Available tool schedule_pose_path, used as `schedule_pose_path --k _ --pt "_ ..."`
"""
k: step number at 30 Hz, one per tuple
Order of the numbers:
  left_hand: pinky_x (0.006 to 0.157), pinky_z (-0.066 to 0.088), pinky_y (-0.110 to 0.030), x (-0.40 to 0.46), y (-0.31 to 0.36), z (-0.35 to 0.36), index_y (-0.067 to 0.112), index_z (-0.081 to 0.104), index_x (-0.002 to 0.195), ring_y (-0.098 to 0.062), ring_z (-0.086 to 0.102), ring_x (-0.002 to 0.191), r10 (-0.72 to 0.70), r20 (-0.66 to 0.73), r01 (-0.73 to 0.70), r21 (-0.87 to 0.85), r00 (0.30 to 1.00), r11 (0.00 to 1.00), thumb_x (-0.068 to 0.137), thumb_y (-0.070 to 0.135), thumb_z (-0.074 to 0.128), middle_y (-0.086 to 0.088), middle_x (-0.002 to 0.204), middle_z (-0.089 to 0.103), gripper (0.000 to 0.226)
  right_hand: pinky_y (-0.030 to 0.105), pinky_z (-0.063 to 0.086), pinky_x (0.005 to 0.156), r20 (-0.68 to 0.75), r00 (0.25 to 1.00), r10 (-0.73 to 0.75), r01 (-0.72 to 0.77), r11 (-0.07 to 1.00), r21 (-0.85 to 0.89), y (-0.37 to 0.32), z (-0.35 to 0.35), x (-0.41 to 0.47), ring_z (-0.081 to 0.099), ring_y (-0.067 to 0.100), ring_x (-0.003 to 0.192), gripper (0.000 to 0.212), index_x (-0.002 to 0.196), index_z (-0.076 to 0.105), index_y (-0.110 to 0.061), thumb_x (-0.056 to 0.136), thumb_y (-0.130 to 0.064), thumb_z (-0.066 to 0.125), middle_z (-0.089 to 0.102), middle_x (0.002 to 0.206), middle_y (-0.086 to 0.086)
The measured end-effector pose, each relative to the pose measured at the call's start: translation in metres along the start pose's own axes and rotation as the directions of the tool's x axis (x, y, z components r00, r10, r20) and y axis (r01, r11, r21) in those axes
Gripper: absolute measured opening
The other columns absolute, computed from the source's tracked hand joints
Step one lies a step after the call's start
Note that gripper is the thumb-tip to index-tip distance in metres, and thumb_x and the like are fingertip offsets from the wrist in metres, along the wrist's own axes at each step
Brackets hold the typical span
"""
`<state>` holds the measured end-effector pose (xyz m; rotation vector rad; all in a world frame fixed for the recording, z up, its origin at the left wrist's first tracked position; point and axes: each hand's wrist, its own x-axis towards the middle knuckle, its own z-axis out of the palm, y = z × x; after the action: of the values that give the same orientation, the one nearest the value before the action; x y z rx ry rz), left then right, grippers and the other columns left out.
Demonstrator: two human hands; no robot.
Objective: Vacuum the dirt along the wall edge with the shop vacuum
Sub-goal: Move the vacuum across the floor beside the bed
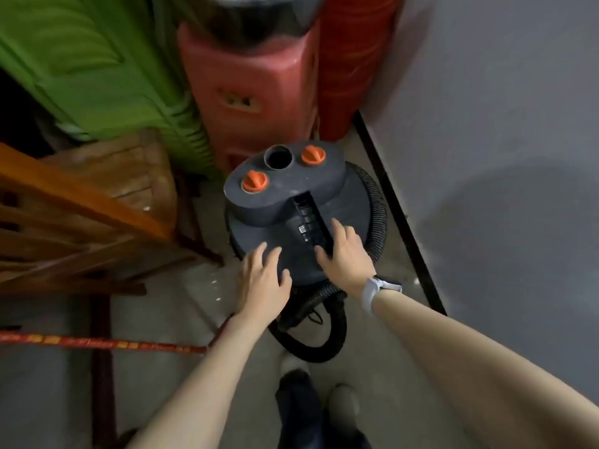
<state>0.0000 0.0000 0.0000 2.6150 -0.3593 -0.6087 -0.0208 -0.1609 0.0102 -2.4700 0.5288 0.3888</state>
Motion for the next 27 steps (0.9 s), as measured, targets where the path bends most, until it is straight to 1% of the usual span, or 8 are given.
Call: schedule_pose_path --k 2,5,9,11,14,20,23,27 --pt "0.11 0.028 -0.05 0.017 -0.016 0.014 0.013 0.041 0.14 -0.033 0.018 0.141 0.053 -0.062 -0.05 0.039 0.997 0.998 0.092 0.024 0.052 -0.013 0.151 0.026 0.05 0.041 0.044 0.091 -0.033 0.999 0.0 0.002 0.999 0.038 -0.007 0.015 0.022 0.042 0.029 0.126 0.071 0.149 0.014 -0.01 0.094 -0.037 0.049 0.038 0.14 0.012" --pt "0.107 0.028 -0.055 0.033 -0.036 0.03 0.017 0.04 0.141 -0.033 0.013 0.144 0.075 -0.033 -0.072 0.093 0.997 0.993 0.09 0.027 0.055 -0.011 0.154 0.023 0.054 0.037 0.044 0.078 -0.095 0.993 0.072 -0.061 0.992 0.113 -0.018 0.03 0.045 0.054 0.032 0.113 0.064 0.147 0.019 -0.012 0.095 -0.033 0.05 0.044 0.138 0.01" --pt "0.092 0.041 -0.06 0.035 -0.054 0.04 0.018 0.051 0.133 -0.036 0.032 0.137 0.155 -0.062 -0.141 0.187 0.986 0.972 0.085 0.039 0.043 -0.011 0.146 0.04 0.053 0.034 0.035 0.069 -0.205 0.963 0.175 -0.162 0.984 0.078 -0.021 0.04 0.056 0.059 0.038 0.096 0.043 0.13 0.036 -0.015 0.093 -0.031 0.051 0.06 0.119 0.008" --pt "0.092 0.041 -0.059 0.035 -0.057 0.044 0.02 0.05 0.133 -0.034 0.032 0.137 0.17 -0.075 -0.154 0.183 0.983 0.971 0.084 0.043 0.035 -0.009 0.147 0.039 0.056 0.034 0.035 0.068 -0.212 0.96 0.181 -0.168 0.983 0.076 -0.02 0.041 0.056 0.06 0.038 0.093 0.04 0.126 0.037 -0.015 0.092 -0.03 0.051 0.063 0.112 0.009" --pt "0.093 0.04 -0.06 0.032 -0.057 0.047 0.02 0.048 0.134 -0.033 0.027 0.139 0.163 -0.099 -0.145 0.164 0.982 0.976 0.084 0.044 0.034 -0.008 0.149 0.036 0.057 0.034 0.038 0.067 -0.2 0.965 0.17 -0.154 0.984 0.094 -0.02 0.041 0.052 0.059 0.038 0.089 0.038 0.124 0.037 -0.015 0.09 -0.027 0.051 0.063 0.105 0.009" --pt "0.091 0.044 -0.061 0.005 -0.053 0.06 0.017 0.049 0.132 -0.036 0.029 0.138 0.135 -0.101 -0.118 0.162 0.986 0.98 0.084 0.041 0.034 -0.01 0.148 0.037 0.056 0.035 0.042 0.067 -0.143 0.981 0.134 -0.114 0.983 0.145 -0.009 0.044 0.021 0.06 0.037 0.088 0.042 0.127 0.034 -0.015 0.091 -0.025 0.052 0.063 0.101 0.01" --pt "0.091 0.044 -0.061 -0.021 -0.048 0.074 0.017 0.048 0.131 -0.034 0.027 0.139 0.099 -0.122 -0.08 0.153 0.988 0.985 0.085 0.041 0.034 -0.01 0.148 0.036 0.054 0.034 0.038 0.066 -0.105 0.985 0.136 -0.116 0.977 0.177 -0.001 0.05 -0.009 0.06 0.038 0.089 0.044 0.129 0.032 -0.013 0.091 -0.023 0.052 0.063 0.104 0.013" --pt "0.092 0.042 -0.06 -0.061 -0.043 0.097 0.018 0.048 0.13 -0.028 0.019 0.141 0.039 -0.14 -0.017 0.151 0.989 0.988 0.086 0.043 0.034 -0.007 0.151 0.033 0.052 0.034 0.041 0.069 -0.035 0.989 0.145 -0.133 0.964 0.229 0.015 0.059 -0.053 0.06 0.036 0.092 0.046 0.13 0.031 -0.011 0.09 -0.022 0.053 0.062 0.111 0.012"
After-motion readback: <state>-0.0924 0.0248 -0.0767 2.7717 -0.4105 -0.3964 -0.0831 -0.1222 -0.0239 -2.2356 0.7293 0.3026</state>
